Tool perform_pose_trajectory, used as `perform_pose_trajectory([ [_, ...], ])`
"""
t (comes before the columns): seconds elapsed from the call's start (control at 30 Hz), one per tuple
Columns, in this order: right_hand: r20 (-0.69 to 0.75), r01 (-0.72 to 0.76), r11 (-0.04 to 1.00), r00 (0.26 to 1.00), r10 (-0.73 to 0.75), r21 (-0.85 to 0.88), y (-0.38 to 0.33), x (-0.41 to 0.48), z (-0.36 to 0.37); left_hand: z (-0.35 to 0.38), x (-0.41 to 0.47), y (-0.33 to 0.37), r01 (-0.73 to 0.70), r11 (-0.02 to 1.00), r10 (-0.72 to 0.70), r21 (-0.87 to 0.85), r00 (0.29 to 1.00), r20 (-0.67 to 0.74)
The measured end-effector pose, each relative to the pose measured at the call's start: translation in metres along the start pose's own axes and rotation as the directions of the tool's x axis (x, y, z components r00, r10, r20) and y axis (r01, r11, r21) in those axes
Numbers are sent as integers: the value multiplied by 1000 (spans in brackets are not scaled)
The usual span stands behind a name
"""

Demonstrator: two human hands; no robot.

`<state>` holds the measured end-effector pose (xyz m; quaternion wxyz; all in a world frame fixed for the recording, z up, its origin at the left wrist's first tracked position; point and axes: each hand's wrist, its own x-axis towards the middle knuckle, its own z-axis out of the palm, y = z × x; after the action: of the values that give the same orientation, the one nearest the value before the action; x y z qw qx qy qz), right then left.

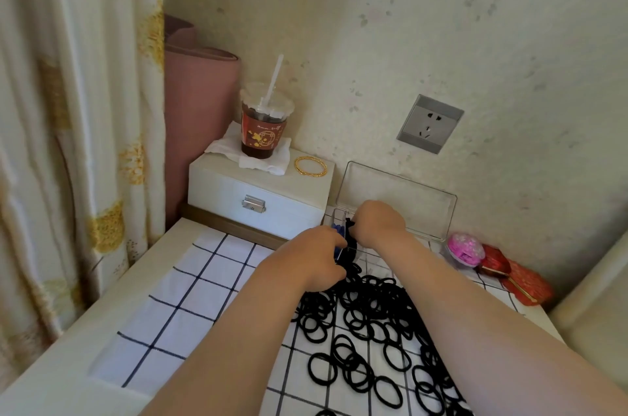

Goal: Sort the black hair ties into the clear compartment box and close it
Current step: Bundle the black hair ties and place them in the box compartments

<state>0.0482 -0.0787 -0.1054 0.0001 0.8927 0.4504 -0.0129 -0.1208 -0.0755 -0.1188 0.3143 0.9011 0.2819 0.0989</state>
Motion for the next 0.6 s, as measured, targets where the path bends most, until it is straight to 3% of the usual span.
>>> perform_pose_trajectory([
  [0.17, 91, 53, 989, 995, -40, -136, -7, -1, -1, -1, 0, -1, -3, 1000, 3, 3, 1000, -1],
  [0.33, 224, 119, 990, 965, -134, 78, 10, 3, -16, 1, 3, 0, 10, 1000, -10, -1, 1000, -5],
  [0.5, 87, 154, 934, 978, -191, 322, 24, -11, -25, 2, 3, 1, 29, 1000, -29, 7, 1000, 3],
  [0.6, -68, 278, 929, 961, -270, 243, 31, -22, -17, 2, 2, 2, 22, 1000, -22, 19, 1000, 8],
])
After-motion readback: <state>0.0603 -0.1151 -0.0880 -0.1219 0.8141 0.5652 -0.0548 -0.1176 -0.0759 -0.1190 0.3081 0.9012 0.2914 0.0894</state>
